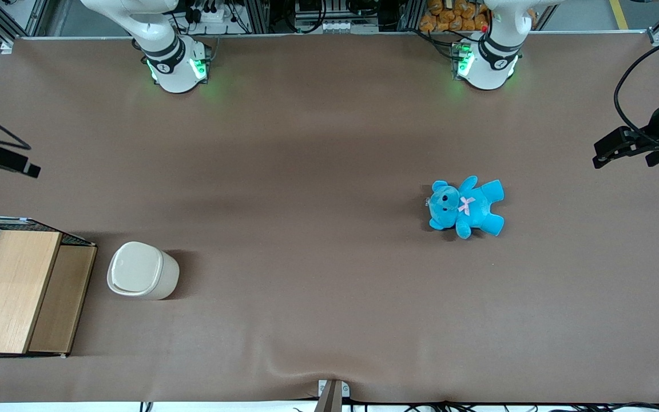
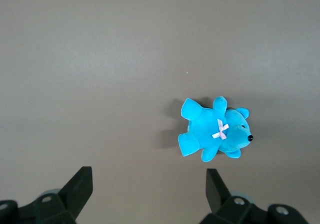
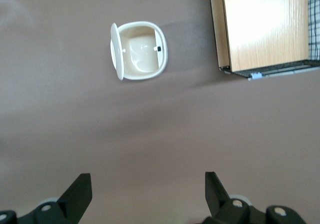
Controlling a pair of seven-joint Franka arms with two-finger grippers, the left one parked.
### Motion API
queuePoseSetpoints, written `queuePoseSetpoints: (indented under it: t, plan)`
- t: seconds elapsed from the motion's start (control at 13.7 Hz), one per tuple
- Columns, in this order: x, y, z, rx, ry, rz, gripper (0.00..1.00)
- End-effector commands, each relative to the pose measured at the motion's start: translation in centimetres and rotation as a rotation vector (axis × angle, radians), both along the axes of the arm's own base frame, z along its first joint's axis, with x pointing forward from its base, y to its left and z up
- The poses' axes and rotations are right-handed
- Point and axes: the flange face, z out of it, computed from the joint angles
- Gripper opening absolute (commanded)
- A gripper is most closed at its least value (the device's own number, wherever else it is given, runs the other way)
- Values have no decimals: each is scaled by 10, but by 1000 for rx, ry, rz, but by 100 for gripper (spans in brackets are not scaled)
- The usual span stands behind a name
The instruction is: Open trash can with right arm
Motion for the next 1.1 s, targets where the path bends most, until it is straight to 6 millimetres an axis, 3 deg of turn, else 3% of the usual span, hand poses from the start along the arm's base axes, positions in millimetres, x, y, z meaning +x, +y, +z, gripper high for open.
queuePoseSetpoints:
  t: [0.0,0.22,1.02]
  plan:
    - [-32,-1,7,6,-2,-5,100]
    - [-45,0,14,-5,-4,0,100]
    - [-40,-1,15,-61,-2,84,100]
